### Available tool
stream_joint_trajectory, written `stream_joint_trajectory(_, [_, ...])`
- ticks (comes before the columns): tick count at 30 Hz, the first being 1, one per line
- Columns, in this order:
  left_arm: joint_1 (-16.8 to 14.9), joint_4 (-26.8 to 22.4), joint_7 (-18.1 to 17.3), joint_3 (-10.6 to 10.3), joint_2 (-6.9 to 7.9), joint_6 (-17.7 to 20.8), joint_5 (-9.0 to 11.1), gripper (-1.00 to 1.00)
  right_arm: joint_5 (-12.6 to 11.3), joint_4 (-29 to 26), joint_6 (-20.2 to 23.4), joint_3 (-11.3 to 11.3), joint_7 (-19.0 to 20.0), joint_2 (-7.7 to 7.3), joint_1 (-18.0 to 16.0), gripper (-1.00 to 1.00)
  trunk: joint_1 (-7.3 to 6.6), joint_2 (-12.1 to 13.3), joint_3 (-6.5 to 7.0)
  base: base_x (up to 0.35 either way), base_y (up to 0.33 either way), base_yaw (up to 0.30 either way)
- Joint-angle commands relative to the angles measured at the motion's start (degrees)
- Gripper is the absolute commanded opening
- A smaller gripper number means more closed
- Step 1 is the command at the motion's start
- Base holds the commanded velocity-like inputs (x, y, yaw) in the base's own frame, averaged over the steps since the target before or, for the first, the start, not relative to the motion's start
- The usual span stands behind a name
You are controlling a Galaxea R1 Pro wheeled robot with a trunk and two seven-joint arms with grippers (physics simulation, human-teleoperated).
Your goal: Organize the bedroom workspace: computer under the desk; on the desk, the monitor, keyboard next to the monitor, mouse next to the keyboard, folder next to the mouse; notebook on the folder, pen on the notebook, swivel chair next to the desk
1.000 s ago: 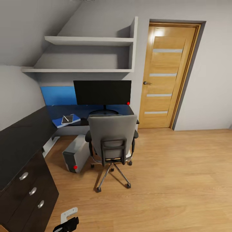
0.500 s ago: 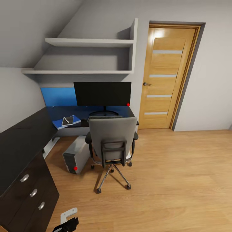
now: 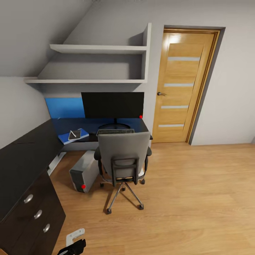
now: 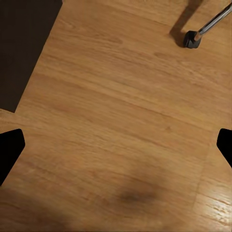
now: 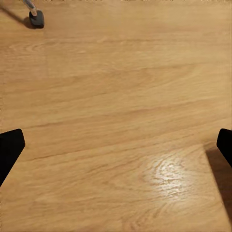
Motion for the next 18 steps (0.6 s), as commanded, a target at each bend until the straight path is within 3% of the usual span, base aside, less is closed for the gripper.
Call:
stream_joint_trajectory(1, [-0.02,-0.04,0.23,-0.49,0.02,-0.06,0.32,1.00,-0.29,0.12,-0.17,0.49,-0.23,0.04,-0.06,1.00,-0.23,0.39,0.13,0.000,0.000,0.000])
stream_joint_trajectory(18, [0.00,-0.08,0.23,-0.52,0.15,-0.06,0.32,1.00,-0.30,0.13,-0.17,0.49,-0.20,0.04,-0.06,1.00,-3.96,7.20,3.18,0.000,0.000,0.000])
